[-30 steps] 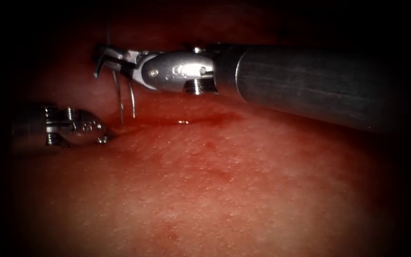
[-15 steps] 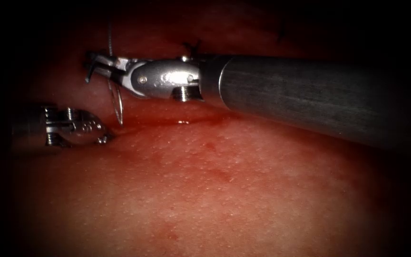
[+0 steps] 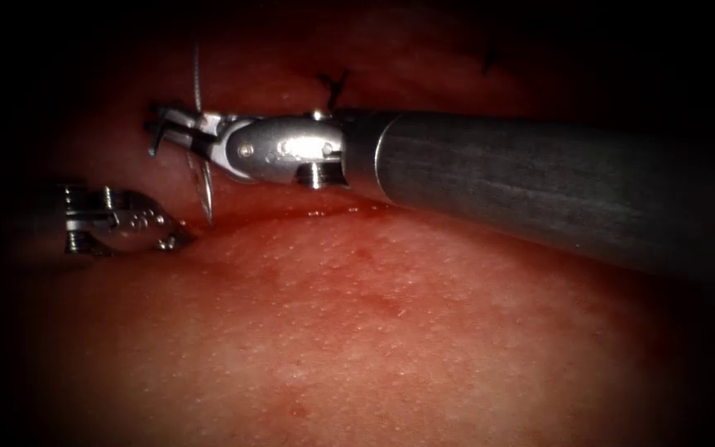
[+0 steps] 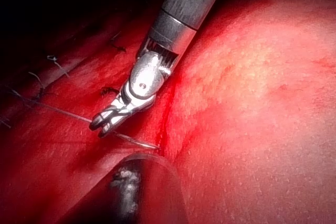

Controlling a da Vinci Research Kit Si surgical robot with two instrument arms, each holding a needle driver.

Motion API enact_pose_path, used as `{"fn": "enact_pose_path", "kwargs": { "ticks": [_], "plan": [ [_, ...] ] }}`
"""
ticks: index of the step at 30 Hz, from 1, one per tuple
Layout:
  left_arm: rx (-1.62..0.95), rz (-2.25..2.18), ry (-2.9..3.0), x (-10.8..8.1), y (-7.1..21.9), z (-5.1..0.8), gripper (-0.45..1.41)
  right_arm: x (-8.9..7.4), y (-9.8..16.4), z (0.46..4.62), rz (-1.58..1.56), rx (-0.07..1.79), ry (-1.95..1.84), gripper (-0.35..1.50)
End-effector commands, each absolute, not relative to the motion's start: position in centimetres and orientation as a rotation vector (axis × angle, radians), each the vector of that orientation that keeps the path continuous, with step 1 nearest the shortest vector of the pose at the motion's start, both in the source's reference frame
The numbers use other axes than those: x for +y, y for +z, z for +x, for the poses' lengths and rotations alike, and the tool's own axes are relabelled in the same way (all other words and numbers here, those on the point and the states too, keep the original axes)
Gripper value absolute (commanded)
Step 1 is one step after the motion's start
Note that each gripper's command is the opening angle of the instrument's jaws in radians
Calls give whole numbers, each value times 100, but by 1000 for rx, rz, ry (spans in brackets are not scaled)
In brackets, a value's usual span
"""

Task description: Wound Closure

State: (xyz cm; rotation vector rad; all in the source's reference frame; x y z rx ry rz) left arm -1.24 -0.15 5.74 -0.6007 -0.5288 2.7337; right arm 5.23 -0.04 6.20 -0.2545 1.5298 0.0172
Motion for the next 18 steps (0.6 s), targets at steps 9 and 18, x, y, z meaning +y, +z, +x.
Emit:
{"fn": "enact_pose_path", "kwargs": {
  "ticks": [9,18],
  "plan": [
    [-521,-602,2735,-17,581,-133,-45,10,608,526,-283,1526,34,-35],
    [-518,-603,2736,-21,581,-134,-45,16,598,525,-356,1507,12,-35]
  ]
}}
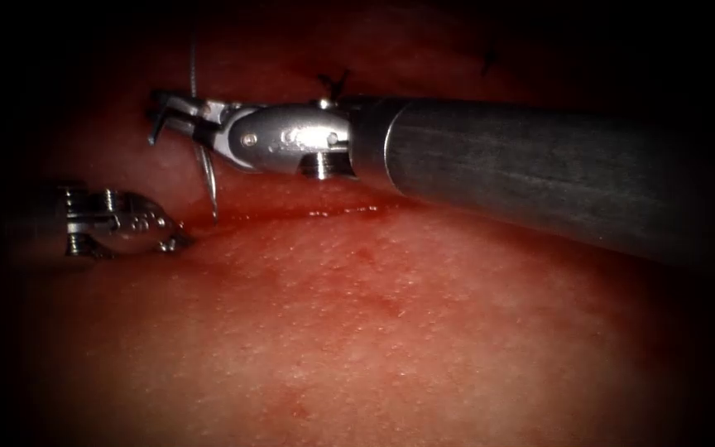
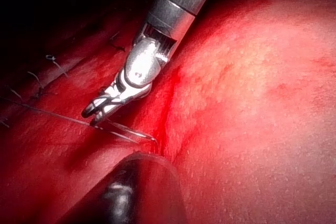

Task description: Wound Closure

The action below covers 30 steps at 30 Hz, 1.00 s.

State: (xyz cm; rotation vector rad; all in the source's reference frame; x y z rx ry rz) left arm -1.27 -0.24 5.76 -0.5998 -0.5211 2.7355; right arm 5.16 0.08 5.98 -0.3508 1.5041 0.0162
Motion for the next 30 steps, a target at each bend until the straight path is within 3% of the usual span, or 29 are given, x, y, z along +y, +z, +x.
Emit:
{"fn": "enact_pose_path", "kwargs": {
  "ticks": [1,30],
  "plan": [
    [-517,-603,2737,-22,581,-134,-45,16,598,525,-373,1497,4,-35],
    [-516,-603,2738,-26,580,-134,-45,1,607,529,-338,1449,-10,-35]
  ]
}}
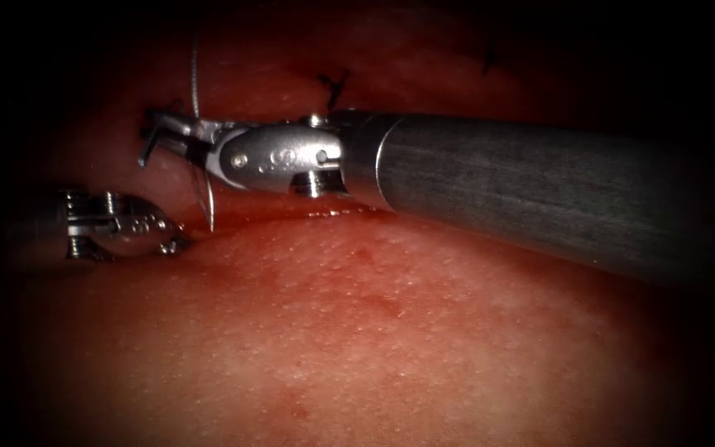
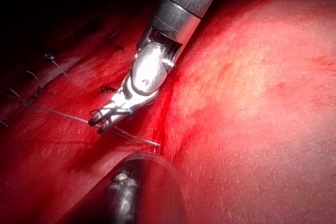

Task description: Wound Closure

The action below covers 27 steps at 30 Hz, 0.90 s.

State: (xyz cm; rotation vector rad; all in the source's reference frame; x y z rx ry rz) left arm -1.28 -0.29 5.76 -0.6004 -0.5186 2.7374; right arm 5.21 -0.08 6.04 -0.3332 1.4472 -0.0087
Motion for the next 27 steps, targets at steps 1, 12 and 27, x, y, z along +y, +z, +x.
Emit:
{"fn": "enact_pose_path", "kwargs": {
  "ticks": [1,12,27],
  "plan": [
    [-516,-603,2738,-26,580,-133,-45,1,607,529,-338,1449,-10,-35],
    [-517,-620,2726,-25,570,-135,-45,-6,614,530,-333,1438,-32,-35],
    [-462,-657,2691,-12,548,-133,-40,-17,626,531,-303,1417,-62,-35]
  ]
}}
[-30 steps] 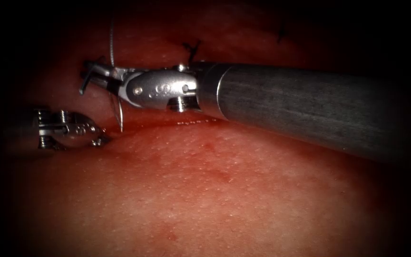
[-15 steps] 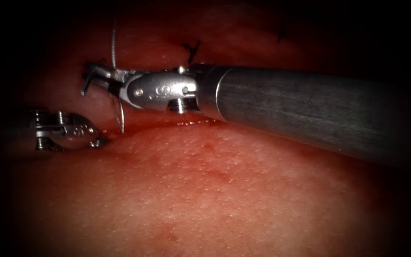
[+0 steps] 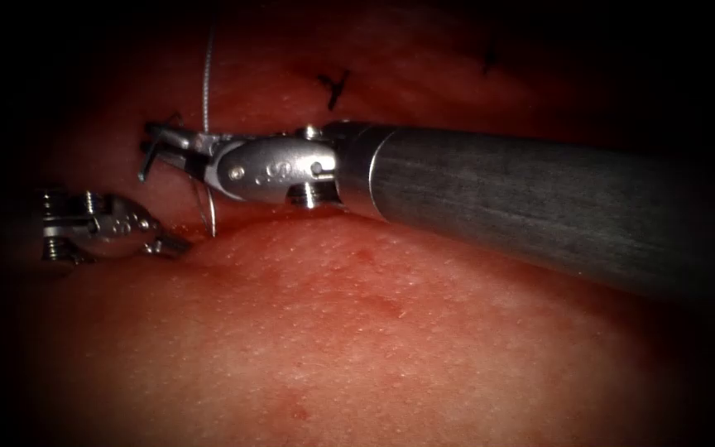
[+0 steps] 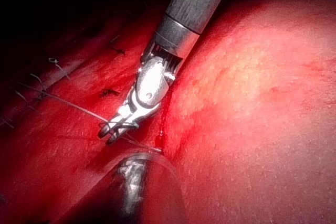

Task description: Wound Closure

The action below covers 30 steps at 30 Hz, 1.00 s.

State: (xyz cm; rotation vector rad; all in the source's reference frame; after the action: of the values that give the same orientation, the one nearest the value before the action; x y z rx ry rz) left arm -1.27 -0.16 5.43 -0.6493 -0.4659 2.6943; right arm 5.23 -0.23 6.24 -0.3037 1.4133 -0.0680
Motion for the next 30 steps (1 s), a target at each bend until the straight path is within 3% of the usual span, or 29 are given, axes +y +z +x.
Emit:
{"fn": "enact_pose_path", "kwargs": {
  "ticks": [1,6,10,30],
  "plan": [
    [-452,-662,2687,-10,546,-133,-38,-16,627,531,-303,1417,-62,-35],
    [-408,-744,2621,-7,525,-128,-16,-16,623,531,-290,1418,-52,-35],
    [-346,-826,2584,-5,502,-126,-10,-15,622,531,-280,1419,-41,-35],
    [-237,-942,2540,-43,529,-167,-11,-11,619,527,-193,1423,104,-35]
  ]
}}
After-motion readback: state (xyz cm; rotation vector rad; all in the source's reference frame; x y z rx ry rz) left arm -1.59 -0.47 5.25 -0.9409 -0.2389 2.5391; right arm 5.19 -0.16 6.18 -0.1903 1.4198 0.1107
